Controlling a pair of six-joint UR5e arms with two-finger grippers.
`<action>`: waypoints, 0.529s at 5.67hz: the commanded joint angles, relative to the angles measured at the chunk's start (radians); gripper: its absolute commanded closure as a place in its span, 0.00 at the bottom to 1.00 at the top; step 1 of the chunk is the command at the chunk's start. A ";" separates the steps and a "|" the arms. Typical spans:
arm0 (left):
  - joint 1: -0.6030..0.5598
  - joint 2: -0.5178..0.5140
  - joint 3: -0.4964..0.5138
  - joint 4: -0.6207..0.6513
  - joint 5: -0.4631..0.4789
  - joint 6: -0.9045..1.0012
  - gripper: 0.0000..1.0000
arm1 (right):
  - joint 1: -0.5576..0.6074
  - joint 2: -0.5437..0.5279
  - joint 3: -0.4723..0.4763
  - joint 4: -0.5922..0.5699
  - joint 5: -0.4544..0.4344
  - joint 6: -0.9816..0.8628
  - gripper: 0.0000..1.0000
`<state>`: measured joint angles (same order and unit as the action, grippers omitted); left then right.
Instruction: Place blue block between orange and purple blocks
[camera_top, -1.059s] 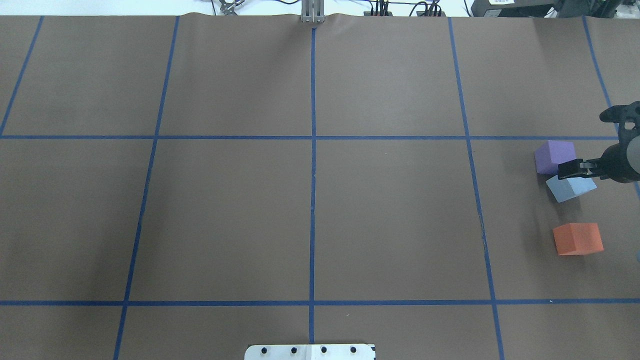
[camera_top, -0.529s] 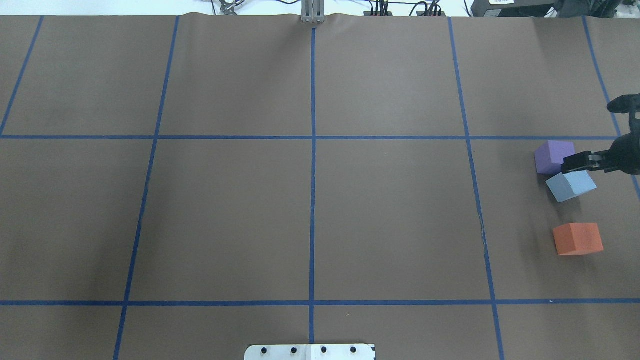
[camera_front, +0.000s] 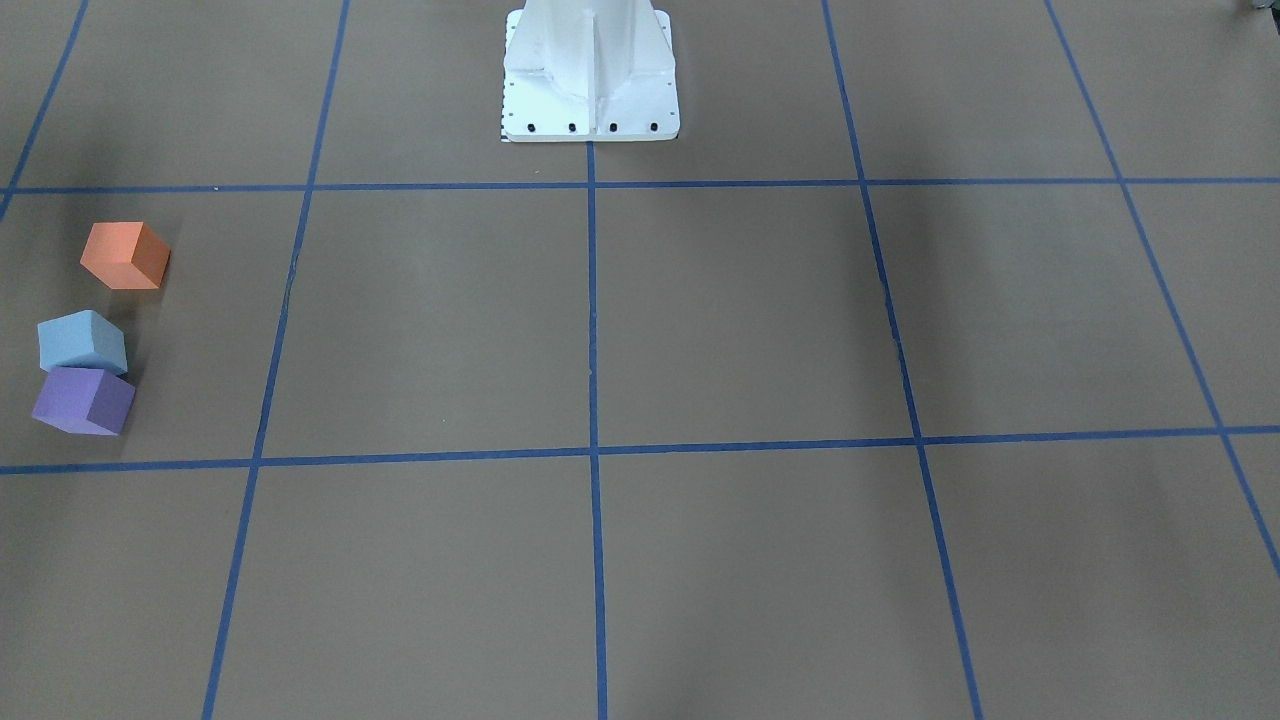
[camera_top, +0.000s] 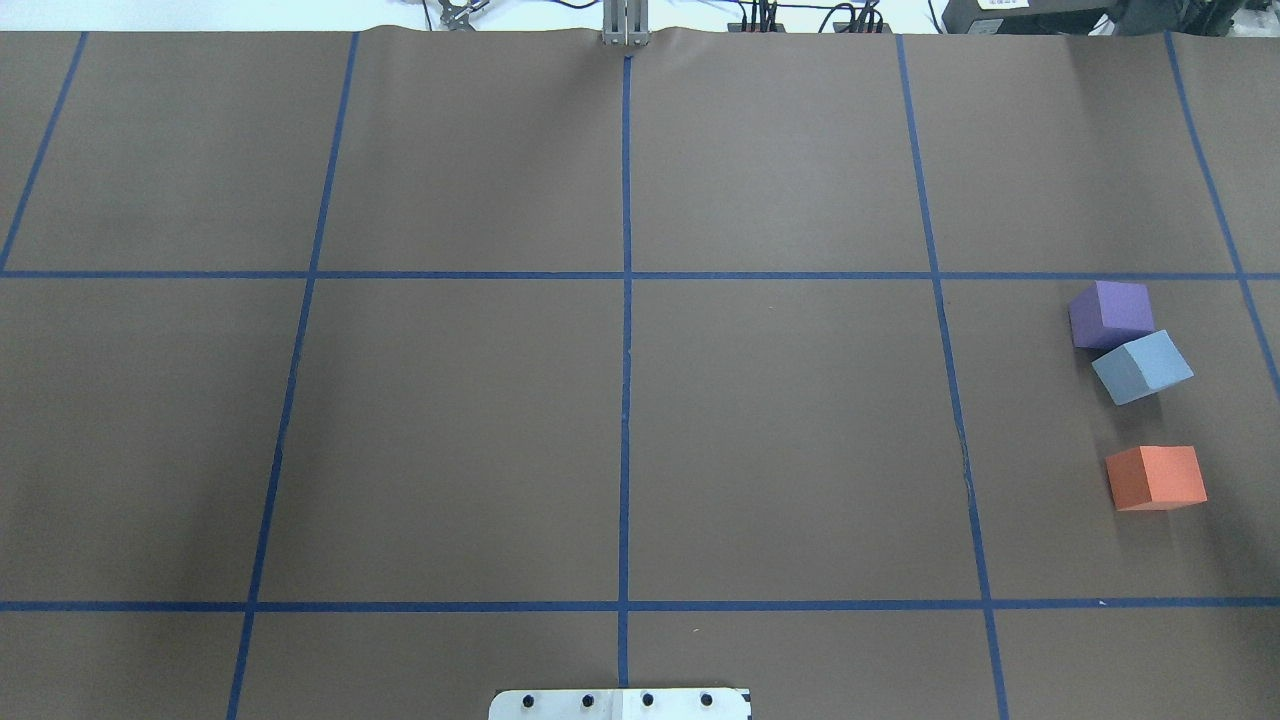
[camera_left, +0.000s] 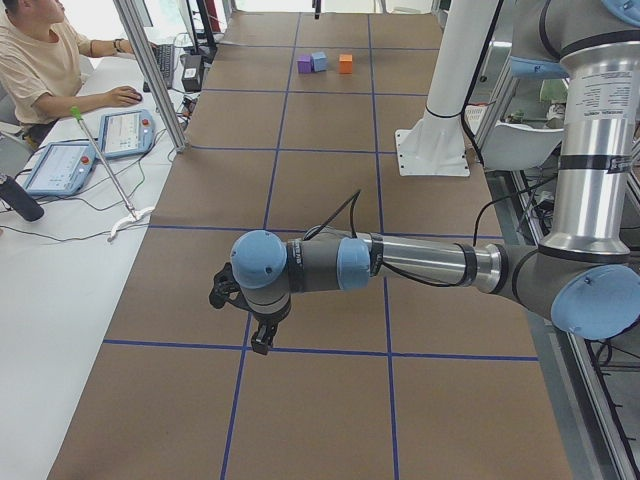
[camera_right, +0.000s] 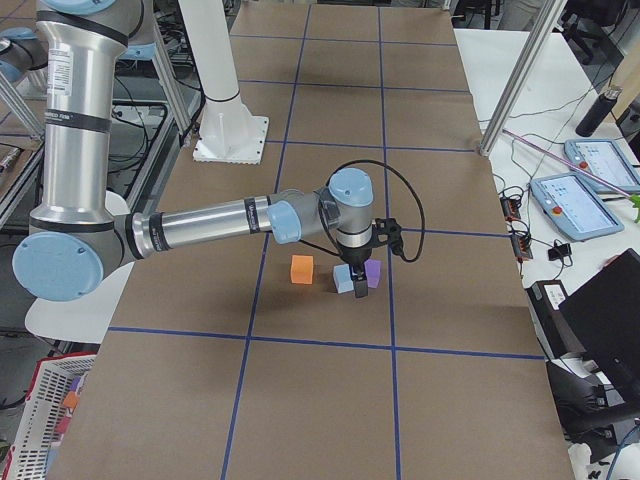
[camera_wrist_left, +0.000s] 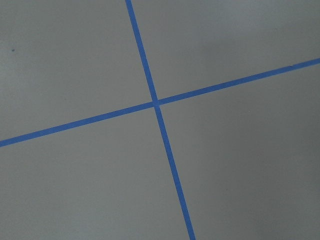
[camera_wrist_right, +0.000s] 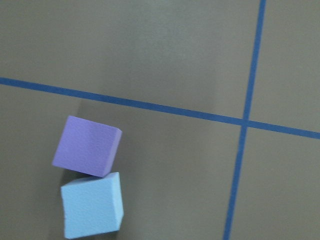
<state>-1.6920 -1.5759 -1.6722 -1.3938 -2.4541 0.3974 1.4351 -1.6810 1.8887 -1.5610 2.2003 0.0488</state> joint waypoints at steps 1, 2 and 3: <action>-0.002 0.005 -0.001 0.001 -0.002 -0.003 0.00 | 0.110 -0.015 -0.003 -0.175 0.015 -0.174 0.01; 0.000 0.004 0.005 0.003 0.001 -0.003 0.00 | 0.111 -0.031 -0.002 -0.175 0.021 -0.167 0.01; 0.000 0.004 0.003 0.003 0.003 -0.003 0.00 | 0.111 -0.034 -0.003 -0.175 0.021 -0.170 0.01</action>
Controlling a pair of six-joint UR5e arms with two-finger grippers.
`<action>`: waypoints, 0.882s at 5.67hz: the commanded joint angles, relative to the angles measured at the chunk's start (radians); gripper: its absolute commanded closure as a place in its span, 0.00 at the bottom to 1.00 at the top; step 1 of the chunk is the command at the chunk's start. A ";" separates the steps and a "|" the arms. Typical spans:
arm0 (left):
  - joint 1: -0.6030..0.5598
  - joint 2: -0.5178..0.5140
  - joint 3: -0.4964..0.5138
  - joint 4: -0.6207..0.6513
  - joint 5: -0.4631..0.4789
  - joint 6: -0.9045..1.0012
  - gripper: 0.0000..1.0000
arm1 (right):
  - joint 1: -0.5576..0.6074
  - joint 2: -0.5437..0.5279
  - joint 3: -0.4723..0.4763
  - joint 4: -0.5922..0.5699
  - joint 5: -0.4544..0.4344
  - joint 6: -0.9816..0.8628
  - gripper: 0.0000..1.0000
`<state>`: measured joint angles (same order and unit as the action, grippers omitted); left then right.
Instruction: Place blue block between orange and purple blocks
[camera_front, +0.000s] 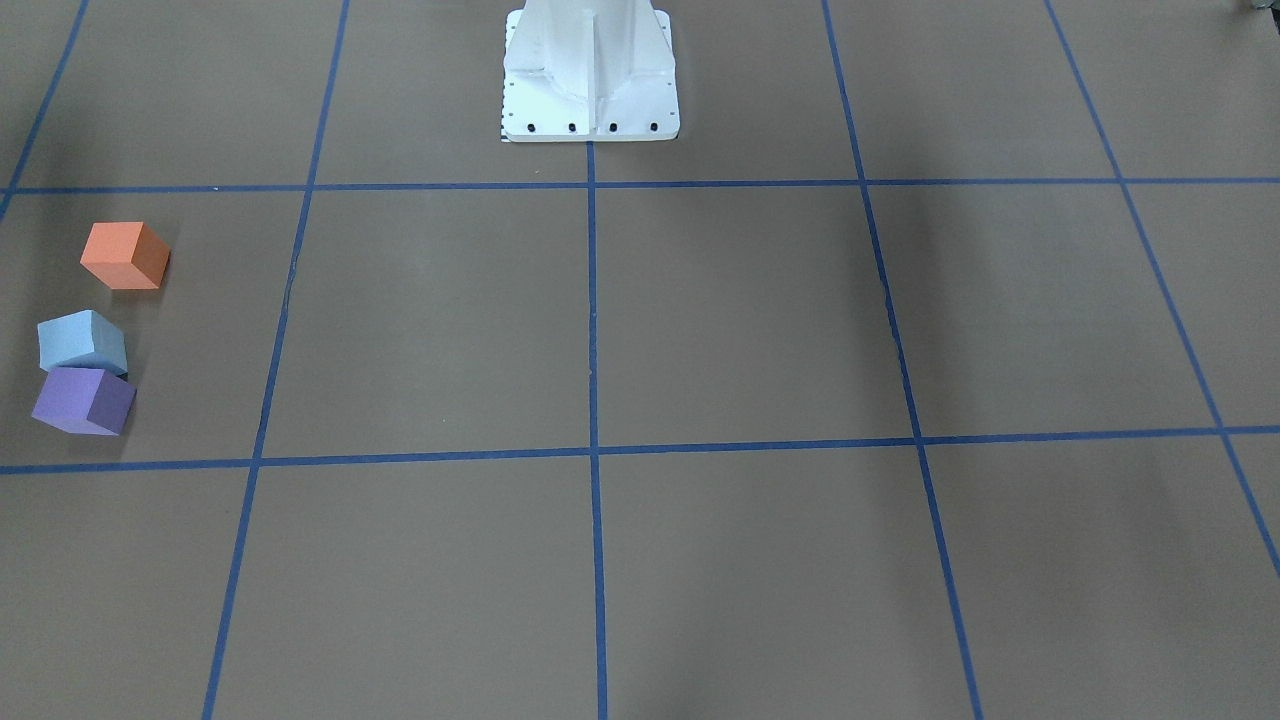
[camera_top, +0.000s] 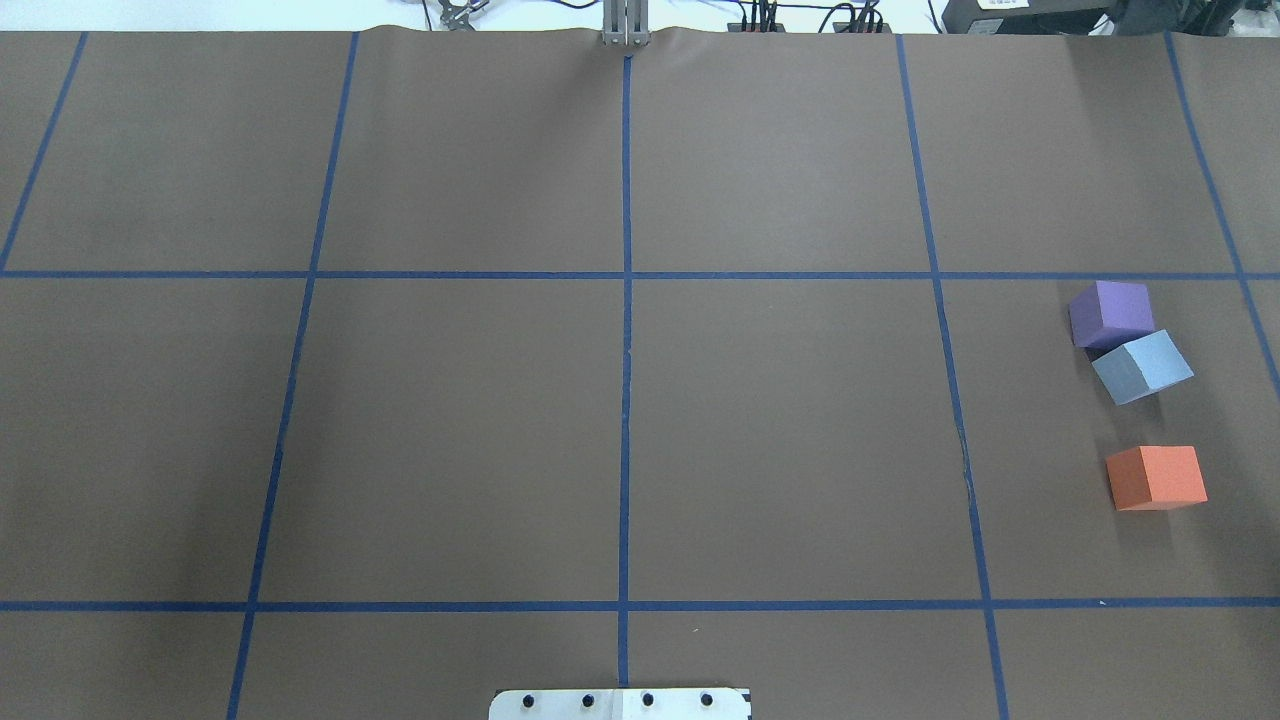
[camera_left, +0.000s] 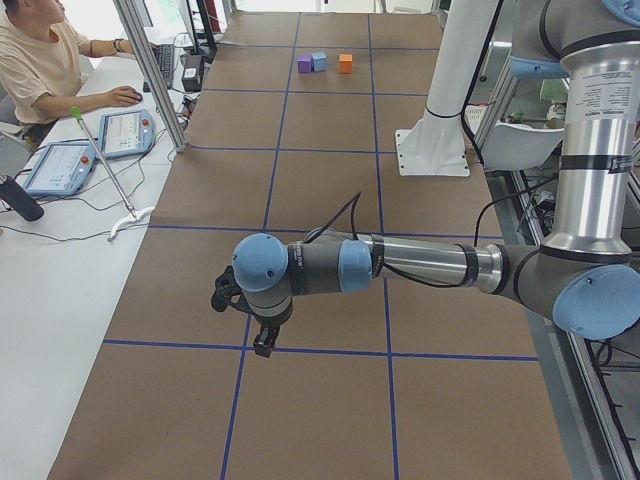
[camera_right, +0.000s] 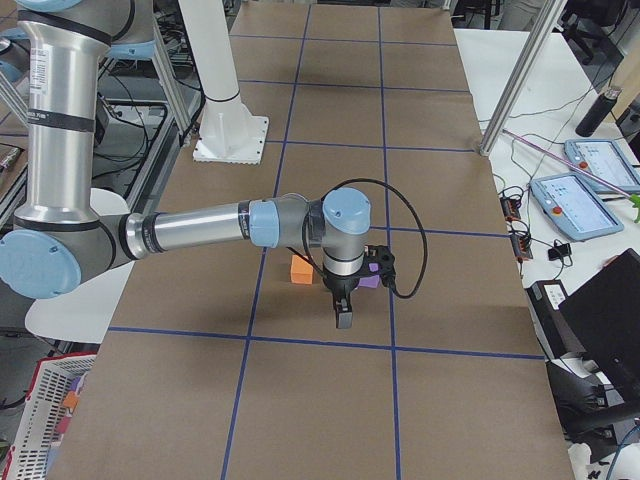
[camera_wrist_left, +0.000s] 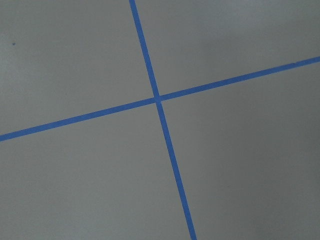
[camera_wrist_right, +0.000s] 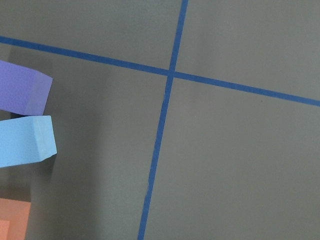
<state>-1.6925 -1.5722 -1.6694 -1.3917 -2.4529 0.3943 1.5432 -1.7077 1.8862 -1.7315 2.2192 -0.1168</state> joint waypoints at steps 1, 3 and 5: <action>-0.001 0.000 -0.001 0.000 0.002 0.003 0.00 | 0.003 -0.003 -0.010 -0.005 0.002 -0.006 0.01; 0.000 -0.002 0.000 0.000 0.002 0.006 0.00 | 0.003 -0.003 -0.019 -0.005 0.008 -0.003 0.01; 0.000 0.000 0.002 0.000 0.002 0.003 0.00 | 0.003 0.002 -0.018 -0.005 0.011 0.000 0.01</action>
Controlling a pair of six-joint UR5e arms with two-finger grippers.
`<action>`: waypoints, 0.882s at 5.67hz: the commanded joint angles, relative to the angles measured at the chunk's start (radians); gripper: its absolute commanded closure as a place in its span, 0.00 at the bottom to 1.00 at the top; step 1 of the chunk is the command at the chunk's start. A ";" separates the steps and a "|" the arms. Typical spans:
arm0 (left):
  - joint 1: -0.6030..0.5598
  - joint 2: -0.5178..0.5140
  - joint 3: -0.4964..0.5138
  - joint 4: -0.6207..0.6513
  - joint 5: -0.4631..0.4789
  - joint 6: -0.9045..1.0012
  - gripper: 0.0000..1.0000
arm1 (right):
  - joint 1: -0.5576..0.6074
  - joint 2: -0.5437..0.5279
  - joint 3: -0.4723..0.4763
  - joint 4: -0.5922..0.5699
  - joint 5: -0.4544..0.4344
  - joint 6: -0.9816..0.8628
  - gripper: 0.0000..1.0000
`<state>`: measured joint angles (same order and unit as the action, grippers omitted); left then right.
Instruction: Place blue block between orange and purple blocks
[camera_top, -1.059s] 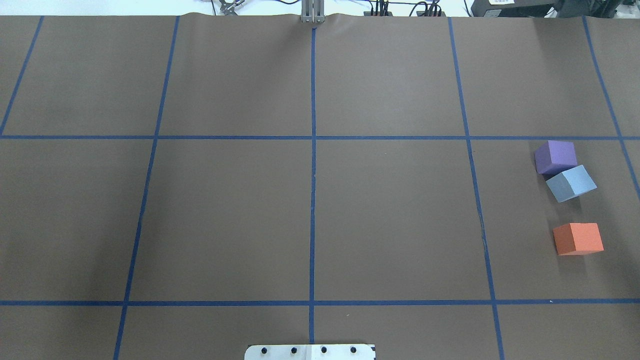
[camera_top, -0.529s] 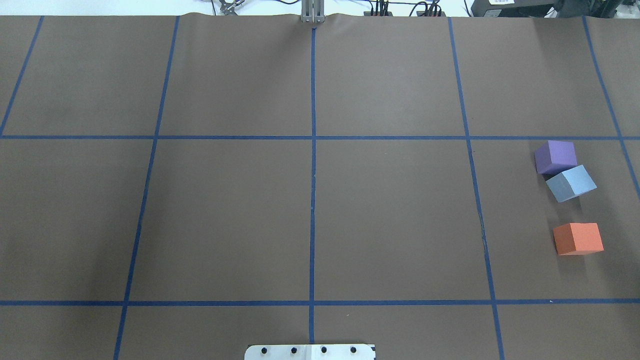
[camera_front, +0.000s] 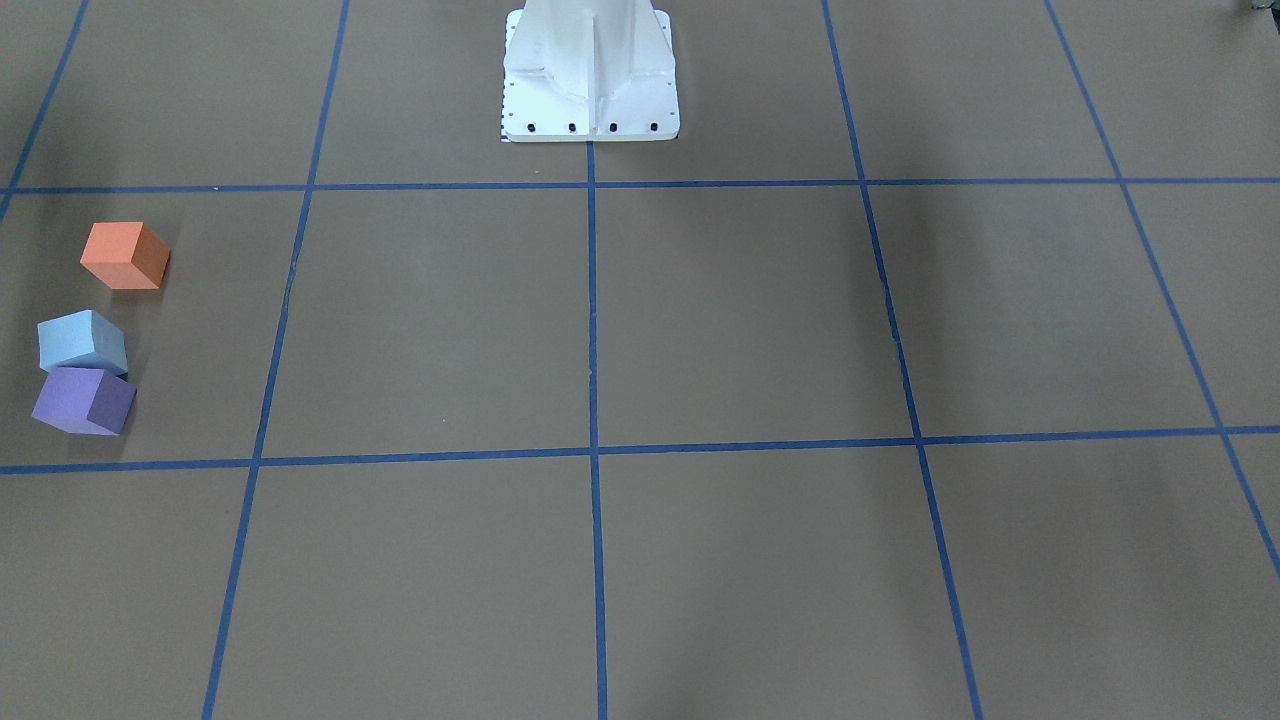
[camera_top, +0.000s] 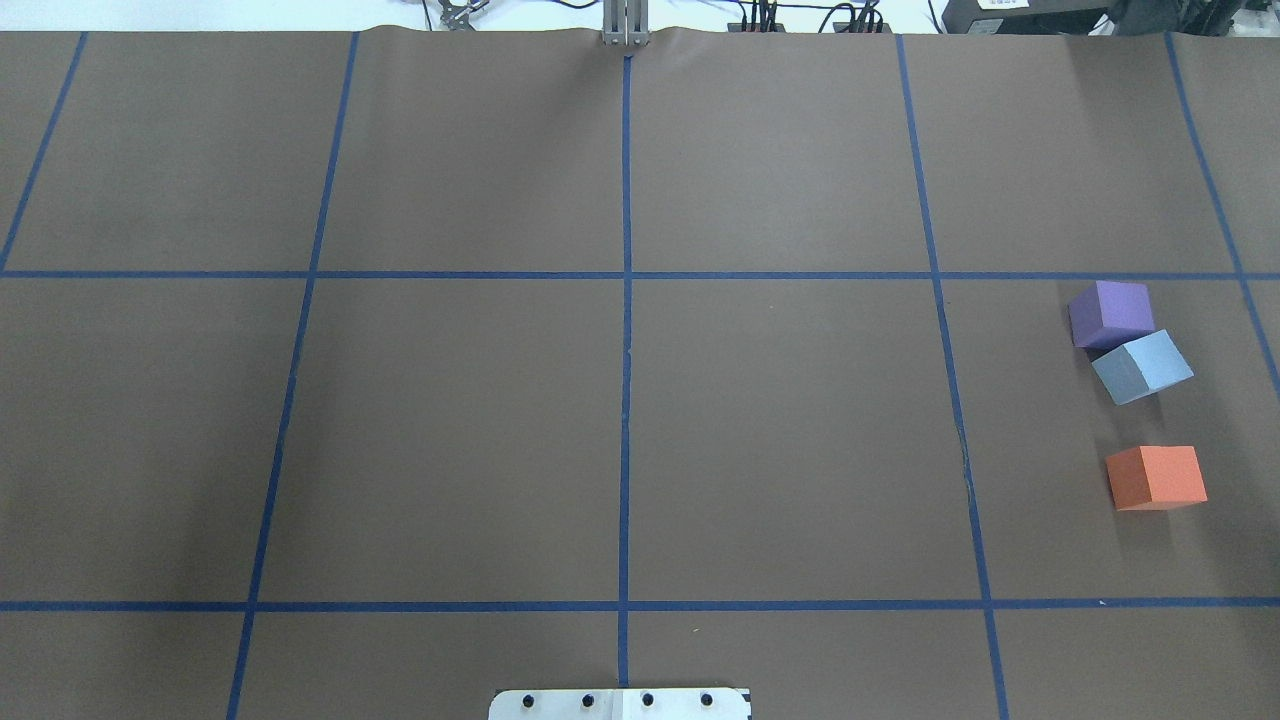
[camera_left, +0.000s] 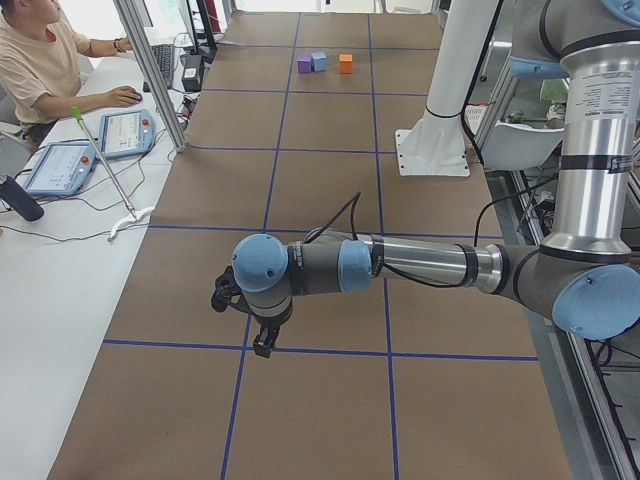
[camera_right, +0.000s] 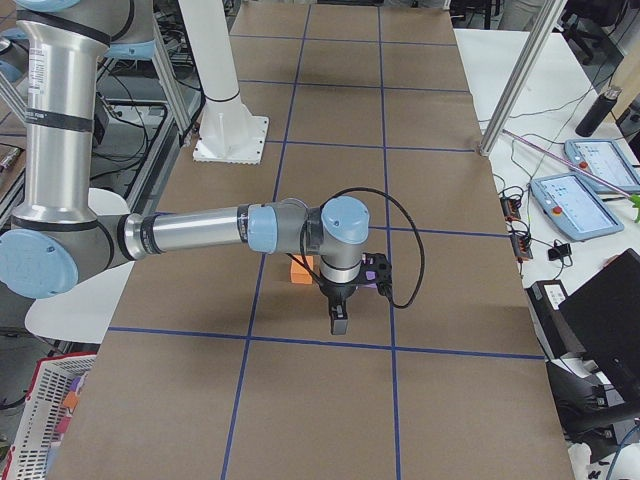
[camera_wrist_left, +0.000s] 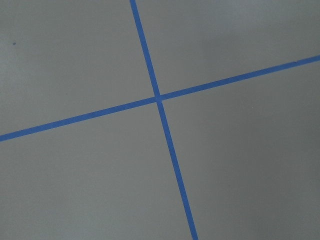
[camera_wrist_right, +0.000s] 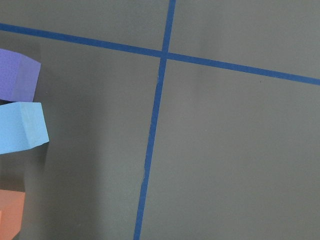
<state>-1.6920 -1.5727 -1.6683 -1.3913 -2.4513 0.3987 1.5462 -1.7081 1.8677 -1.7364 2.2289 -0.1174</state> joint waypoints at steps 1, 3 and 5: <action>0.000 0.000 0.001 -0.002 -0.002 -0.001 0.00 | 0.000 0.002 0.001 0.000 0.001 0.001 0.01; 0.000 0.005 0.001 -0.002 -0.002 -0.001 0.00 | 0.000 -0.001 -0.004 0.000 0.003 0.001 0.01; 0.002 0.007 0.001 -0.002 -0.002 -0.003 0.00 | 0.000 -0.008 -0.010 0.000 0.026 0.001 0.01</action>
